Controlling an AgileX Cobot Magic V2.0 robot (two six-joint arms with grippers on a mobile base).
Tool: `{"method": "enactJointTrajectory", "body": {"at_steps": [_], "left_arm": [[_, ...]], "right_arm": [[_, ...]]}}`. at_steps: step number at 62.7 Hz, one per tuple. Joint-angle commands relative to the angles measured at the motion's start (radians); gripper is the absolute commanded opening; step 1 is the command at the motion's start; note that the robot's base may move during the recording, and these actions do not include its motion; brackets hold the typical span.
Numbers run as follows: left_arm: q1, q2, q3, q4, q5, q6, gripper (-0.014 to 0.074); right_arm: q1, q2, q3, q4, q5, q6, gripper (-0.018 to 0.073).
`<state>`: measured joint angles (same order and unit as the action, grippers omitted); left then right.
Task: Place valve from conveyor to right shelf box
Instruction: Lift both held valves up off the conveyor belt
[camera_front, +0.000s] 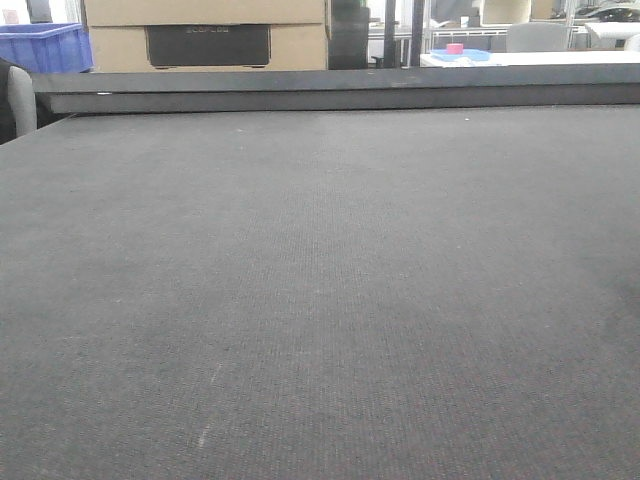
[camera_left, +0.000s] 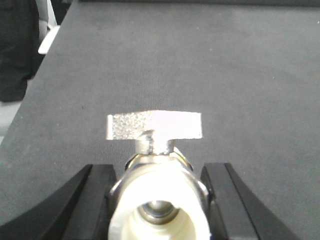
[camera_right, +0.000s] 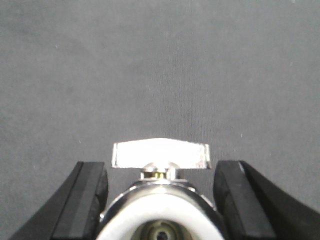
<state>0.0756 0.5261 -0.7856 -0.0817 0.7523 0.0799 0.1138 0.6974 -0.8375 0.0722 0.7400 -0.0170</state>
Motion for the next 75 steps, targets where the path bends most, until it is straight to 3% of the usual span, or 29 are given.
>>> {"method": "enactJointTrajectory", "body": {"at_steps": [1,75], "left_arm": [[-0.003,-0.019,-0.005,-0.012,-0.060,-0.001,-0.0111],[-0.003,-0.020,-0.005,-0.012,-0.069,-0.001,-0.0111]], "right_arm": [[-0.001,-0.013,-0.008,-0.007,-0.105,0.001,-0.0162],[-0.001,-0.013,-0.008,-0.007,-0.148,0.001,-0.0162]]}}
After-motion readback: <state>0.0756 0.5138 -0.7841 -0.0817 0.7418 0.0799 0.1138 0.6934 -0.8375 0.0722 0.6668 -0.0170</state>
